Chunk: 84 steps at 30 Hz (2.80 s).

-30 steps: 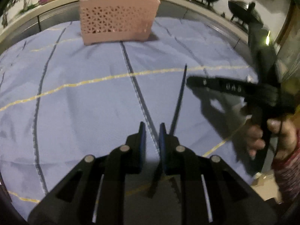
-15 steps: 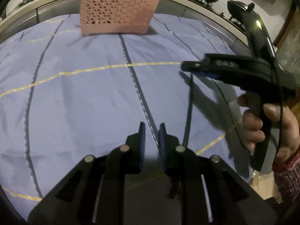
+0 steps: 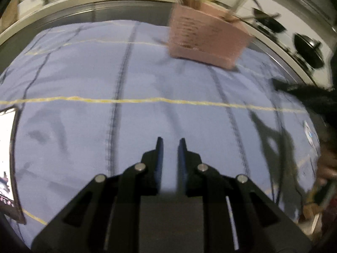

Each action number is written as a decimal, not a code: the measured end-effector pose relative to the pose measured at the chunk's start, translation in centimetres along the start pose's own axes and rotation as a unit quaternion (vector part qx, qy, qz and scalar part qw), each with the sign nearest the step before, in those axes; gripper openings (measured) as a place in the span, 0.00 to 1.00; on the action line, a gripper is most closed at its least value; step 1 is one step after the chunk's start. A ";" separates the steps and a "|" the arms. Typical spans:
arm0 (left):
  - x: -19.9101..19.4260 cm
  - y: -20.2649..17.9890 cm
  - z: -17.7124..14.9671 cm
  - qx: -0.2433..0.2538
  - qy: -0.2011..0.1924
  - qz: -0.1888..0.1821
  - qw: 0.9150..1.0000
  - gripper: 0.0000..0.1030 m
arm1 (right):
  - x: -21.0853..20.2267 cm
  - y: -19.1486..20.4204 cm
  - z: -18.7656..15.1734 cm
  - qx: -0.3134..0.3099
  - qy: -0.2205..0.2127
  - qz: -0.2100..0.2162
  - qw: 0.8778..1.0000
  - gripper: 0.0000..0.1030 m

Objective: Organize utensils

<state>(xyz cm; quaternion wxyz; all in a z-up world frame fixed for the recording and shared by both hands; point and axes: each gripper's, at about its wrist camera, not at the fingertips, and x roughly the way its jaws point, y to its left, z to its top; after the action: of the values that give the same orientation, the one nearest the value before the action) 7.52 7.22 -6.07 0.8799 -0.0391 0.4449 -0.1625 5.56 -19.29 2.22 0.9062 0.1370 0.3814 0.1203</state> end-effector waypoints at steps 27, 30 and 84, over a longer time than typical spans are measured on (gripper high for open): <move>0.2 2.8 0.6 -0.036 -0.052 0.005 0.998 0.14 | -1.4 10.3 10.1 -0.154 -0.103 0.068 0.980 0.01; 0.2 2.8 0.6 -0.033 -0.053 0.009 0.998 0.14 | 2.3 9.7 5.8 -0.173 0.012 0.055 0.983 0.02; 0.5 1.6 0.6 0.002 -0.058 0.024 0.998 0.26 | 1.1 10.4 16.8 -0.135 -0.469 -0.132 0.863 0.04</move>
<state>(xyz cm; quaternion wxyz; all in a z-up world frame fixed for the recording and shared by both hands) 8.67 8.48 -6.46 0.9079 -0.0354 0.3938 -0.1396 17.31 -11.83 16.33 0.9952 0.0020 -0.0941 -0.0282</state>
